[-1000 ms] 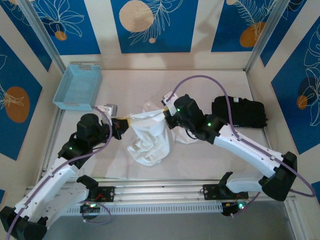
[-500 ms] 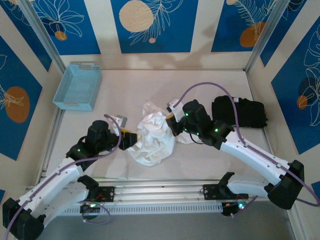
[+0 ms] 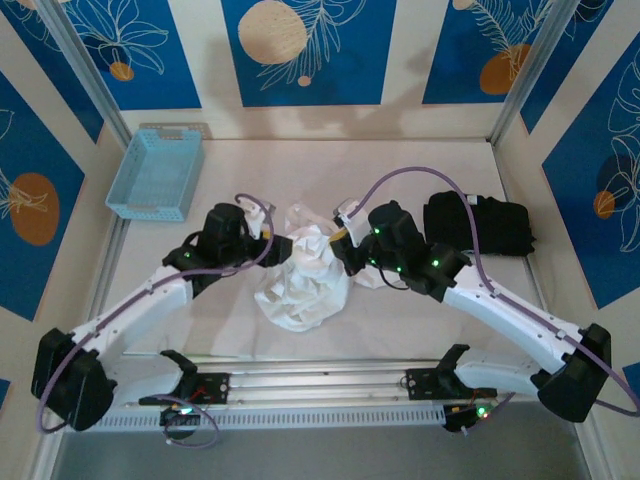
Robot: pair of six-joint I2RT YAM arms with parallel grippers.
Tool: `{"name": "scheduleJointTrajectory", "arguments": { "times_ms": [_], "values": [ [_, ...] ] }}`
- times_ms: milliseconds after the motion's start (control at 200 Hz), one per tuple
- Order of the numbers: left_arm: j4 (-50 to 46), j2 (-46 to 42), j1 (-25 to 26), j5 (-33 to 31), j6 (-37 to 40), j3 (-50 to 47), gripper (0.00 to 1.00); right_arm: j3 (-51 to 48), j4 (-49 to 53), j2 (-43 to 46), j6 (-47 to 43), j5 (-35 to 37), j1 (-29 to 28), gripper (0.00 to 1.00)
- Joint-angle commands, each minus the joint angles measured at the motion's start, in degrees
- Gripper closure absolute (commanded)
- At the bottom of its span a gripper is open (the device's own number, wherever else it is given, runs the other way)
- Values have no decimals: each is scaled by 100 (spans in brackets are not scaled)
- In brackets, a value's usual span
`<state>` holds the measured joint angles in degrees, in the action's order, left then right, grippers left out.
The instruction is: Fold the inside-out t-shirt
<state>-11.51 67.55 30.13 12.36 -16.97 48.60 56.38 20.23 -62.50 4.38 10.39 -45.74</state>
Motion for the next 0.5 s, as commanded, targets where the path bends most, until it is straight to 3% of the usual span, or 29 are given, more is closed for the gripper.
{"name": "scheduleJointTrajectory", "arguments": {
  "times_ms": [0,200,495],
  "values": [
    [526,226,-280,1093,-487,167,34,-105,-87,140,-106,-83,-6,100],
    [954,746,-512,1996,-883,298,47,-143,-98,159,-138,-55,-6,100],
    [1116,926,-516,2407,-966,248,73,-171,-89,212,-167,41,21,100]
  ]
}}
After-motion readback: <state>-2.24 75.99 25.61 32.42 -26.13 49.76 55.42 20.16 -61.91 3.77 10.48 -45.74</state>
